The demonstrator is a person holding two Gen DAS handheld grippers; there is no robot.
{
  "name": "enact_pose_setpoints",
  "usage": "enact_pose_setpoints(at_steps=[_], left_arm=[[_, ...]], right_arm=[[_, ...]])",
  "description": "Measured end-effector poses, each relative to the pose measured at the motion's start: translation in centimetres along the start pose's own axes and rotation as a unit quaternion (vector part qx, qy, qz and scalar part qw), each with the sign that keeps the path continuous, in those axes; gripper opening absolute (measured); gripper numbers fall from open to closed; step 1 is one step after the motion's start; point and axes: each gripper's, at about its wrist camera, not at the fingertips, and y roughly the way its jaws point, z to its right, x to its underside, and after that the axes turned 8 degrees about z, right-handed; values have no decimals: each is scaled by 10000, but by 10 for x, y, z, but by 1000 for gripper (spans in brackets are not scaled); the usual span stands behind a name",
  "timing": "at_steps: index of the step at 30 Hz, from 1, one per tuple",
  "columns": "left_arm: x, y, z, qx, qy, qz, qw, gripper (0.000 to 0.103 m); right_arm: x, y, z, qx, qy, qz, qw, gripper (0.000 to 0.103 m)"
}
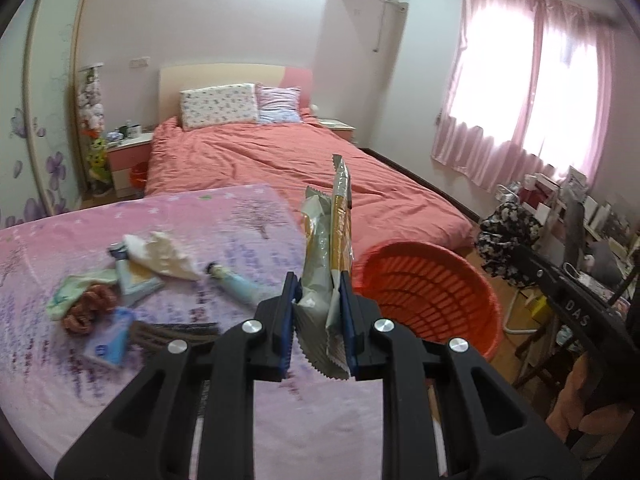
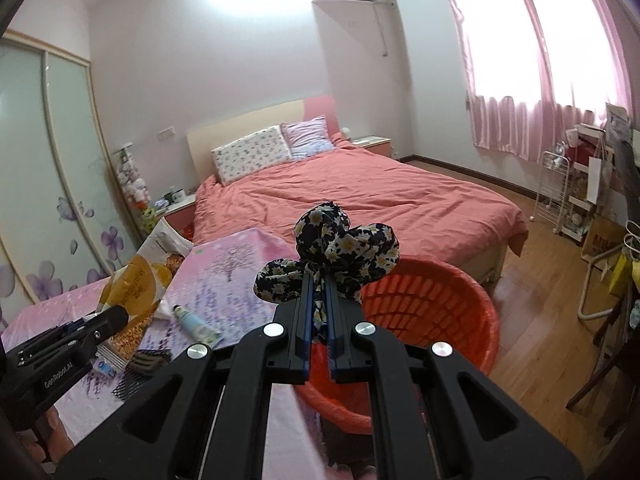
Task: Collect trash
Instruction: 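Drop the floral cloth and snack wrapper into the orange basket with both grippers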
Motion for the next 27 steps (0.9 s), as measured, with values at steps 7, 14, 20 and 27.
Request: enact_pose_setpoints(at_steps=[7,14,20,27], left_arm=[[-1,28,41,442,66,-33,9990,21],[6,75,83,757,302,-224,9964,22],[20,118,97,634,442,-548,9955,31],[39,139,80,390,410,-862,9947,46]], right_arm=[[1,13,29,138,151,-27,9998,6],[5,35,62,236,438,-155,9986,6],[15,56,79,223,639,-411,9969,21],[30,59,83,365,687,-628,9950,40]])
